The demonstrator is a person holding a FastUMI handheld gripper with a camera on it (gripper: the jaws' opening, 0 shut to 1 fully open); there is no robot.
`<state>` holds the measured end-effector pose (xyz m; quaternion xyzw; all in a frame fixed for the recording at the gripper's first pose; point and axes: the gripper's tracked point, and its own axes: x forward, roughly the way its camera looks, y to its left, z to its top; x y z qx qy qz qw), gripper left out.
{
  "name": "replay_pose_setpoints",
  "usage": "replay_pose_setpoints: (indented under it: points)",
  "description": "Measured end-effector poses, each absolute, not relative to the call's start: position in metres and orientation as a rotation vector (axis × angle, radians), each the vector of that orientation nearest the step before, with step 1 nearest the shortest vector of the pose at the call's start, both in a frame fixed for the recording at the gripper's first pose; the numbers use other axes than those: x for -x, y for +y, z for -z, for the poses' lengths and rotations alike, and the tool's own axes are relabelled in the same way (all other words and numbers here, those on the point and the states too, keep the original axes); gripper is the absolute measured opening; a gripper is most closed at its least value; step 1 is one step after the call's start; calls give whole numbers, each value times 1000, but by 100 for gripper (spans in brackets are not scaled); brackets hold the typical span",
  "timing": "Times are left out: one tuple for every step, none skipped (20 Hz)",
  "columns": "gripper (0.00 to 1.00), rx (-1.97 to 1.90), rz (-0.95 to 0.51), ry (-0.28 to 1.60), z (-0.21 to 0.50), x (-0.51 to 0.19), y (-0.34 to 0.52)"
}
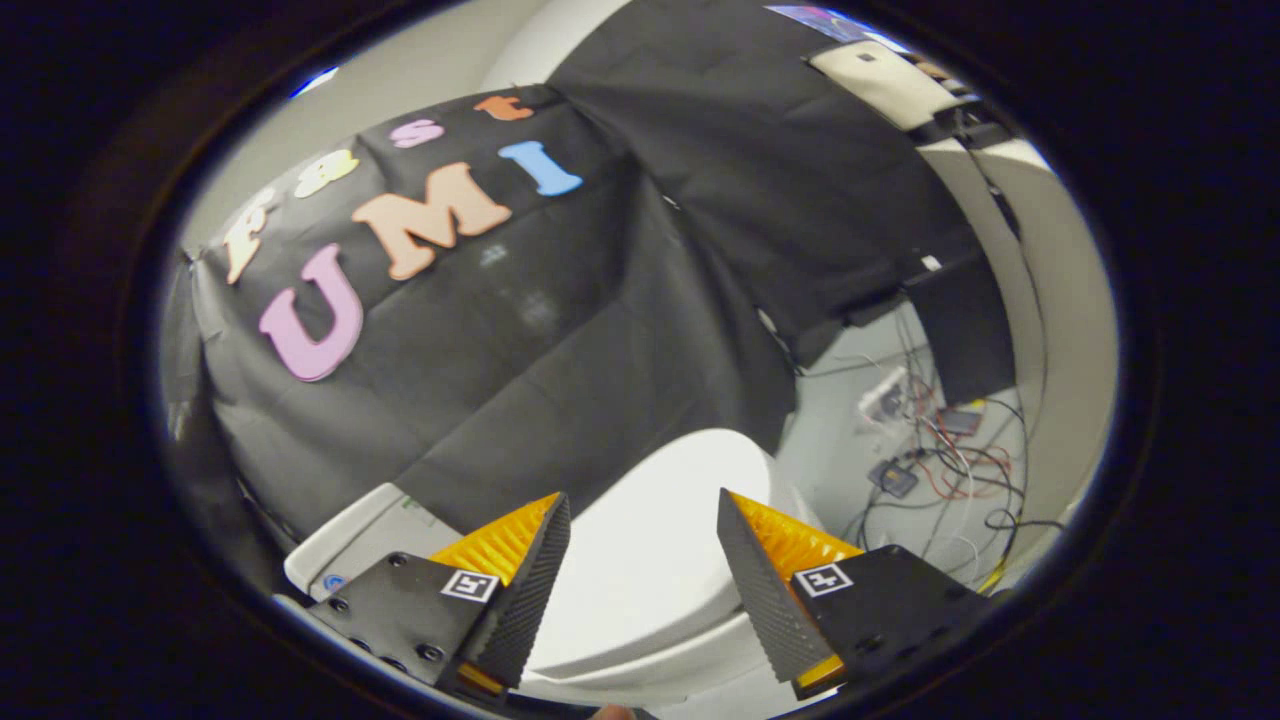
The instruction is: Open the toilet lid.
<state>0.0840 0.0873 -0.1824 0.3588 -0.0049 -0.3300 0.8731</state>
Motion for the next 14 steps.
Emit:
replay_pose_setpoints:
  points:
    - [92, -784, 722, 14, 199, -78, 87]
    - [92, -817, 759, 46, 218, -70, 86]
    - [92, -850, 786, 71, 235, -63, 88]
    - [92, -884, 807, 89, 249, -59, 89]
    - [92, -920, 826, 113, 263, -56, 91]
    - [86, -950, 835, 123, 275, -56, 93]
    - [86, -977, 834, 125, 283, -56, 94]
    - [86, -1006, 832, 127, 289, -58, 94]
    - [86, -1030, 833, 133, 296, -60, 94]
    - [86, -1050, 834, 145, 305, -63, 93]
    - [86, -1069, 829, 153, 310, -66, 93]
    - [86, -1086, 825, 167, 315, -69, 93]
    - [79, -1105, 831, 194, 325, -73, 93]
    - [72, -1115, 827, 219, 328, -73, 97]
